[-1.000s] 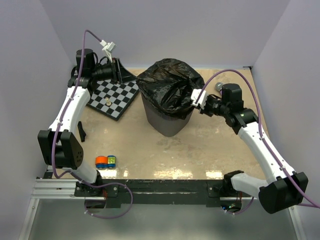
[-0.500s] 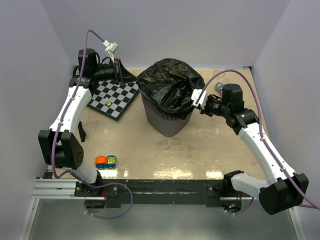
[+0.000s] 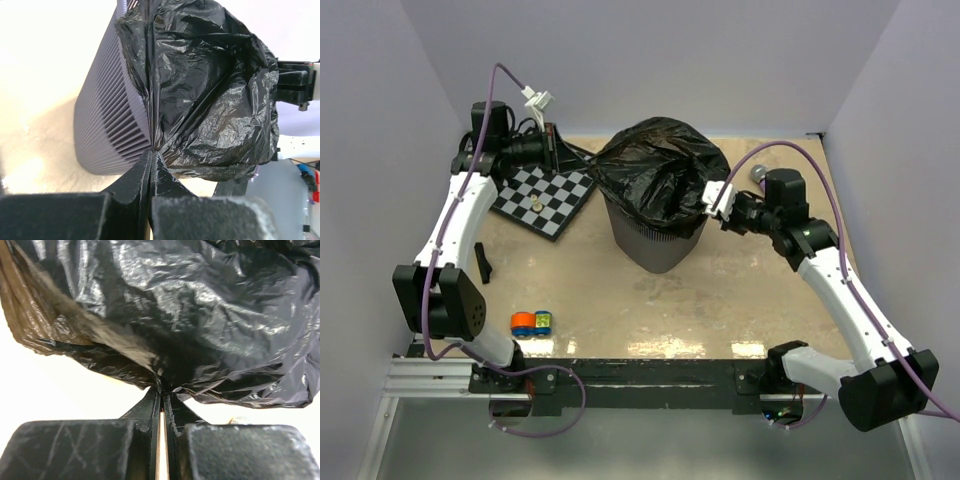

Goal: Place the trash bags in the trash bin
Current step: Place the trash bag in the bin.

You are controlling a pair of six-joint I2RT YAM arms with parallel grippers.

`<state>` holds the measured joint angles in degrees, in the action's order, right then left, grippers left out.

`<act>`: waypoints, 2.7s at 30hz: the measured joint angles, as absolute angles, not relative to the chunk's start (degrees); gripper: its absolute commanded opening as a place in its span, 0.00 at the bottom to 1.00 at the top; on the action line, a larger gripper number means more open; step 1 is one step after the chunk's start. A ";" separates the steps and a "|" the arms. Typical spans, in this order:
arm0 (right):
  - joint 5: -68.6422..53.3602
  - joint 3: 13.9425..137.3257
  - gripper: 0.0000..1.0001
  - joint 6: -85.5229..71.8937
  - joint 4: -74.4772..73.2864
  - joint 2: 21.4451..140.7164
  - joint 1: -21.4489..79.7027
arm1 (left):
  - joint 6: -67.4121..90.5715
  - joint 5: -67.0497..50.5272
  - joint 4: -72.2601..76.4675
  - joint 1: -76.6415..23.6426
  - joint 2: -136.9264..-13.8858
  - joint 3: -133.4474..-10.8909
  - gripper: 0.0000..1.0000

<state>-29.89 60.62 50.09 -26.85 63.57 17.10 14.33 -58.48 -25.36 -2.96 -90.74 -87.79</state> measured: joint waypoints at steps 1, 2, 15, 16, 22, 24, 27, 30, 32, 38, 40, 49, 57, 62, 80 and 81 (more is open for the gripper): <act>-29.95 60.64 0.00 50.24 -27.03 63.57 17.26 | 14.02 -58.26 -25.78 -2.76 -90.59 -87.77 0.00; -29.98 60.64 0.00 50.43 -27.24 63.57 17.43 | 13.69 -58.13 -26.02 -2.66 -90.39 -87.72 0.00; -29.65 56.23 0.00 52.05 -24.93 63.86 18.48 | 12.43 -56.51 -19.86 -3.88 -91.05 -78.83 0.00; -29.65 55.59 0.00 52.16 -24.53 63.88 18.48 | 12.40 -56.34 -19.16 -4.10 -91.26 -77.84 0.00; -29.56 52.40 0.00 52.56 -22.28 64.12 18.48 | 12.16 -54.98 -14.46 -4.71 -92.01 -72.58 0.00; -29.52 51.72 0.00 52.77 -21.43 64.12 18.50 | 11.81 -54.76 -13.32 -4.93 -92.20 -70.98 0.00; -29.50 51.00 0.00 53.58 -20.51 64.03 18.79 | 10.74 -54.19 -12.19 -5.41 -92.53 -69.34 0.00; -28.49 48.80 0.00 56.38 -19.97 62.54 20.69 | 9.61 -53.28 -11.77 -5.91 -93.30 -66.83 0.00; -27.42 46.94 0.00 59.00 -20.14 60.42 22.83 | 9.32 -52.97 -11.16 -6.22 -94.30 -65.58 0.00; -25.54 46.50 0.06 66.08 -22.31 58.50 27.05 | 10.59 -52.95 -8.67 -6.96 -97.27 -64.69 0.00; -24.88 46.70 0.12 67.07 -23.11 58.50 27.14 | 11.55 -54.54 -7.88 -6.28 -97.12 -64.64 0.25; -23.66 48.36 0.58 68.23 -25.10 56.99 27.38 | 13.65 -60.86 2.74 2.63 -82.83 -56.82 0.68; -27.24 53.15 0.83 64.93 -27.42 48.86 27.79 | 29.15 -61.04 25.63 1.50 -86.72 -56.88 0.70; -27.92 53.12 0.83 60.71 -21.08 49.12 32.95 | 31.73 -61.47 31.90 -1.80 -89.54 -56.90 0.71; -16.80 50.11 0.80 61.71 -13.30 51.59 44.62 | 4.03 -56.80 22.68 -14.57 -86.39 -58.78 0.00; -15.62 50.11 0.83 62.26 -13.45 50.94 44.64 | 3.11 -56.62 22.61 -14.83 -86.39 -58.78 0.00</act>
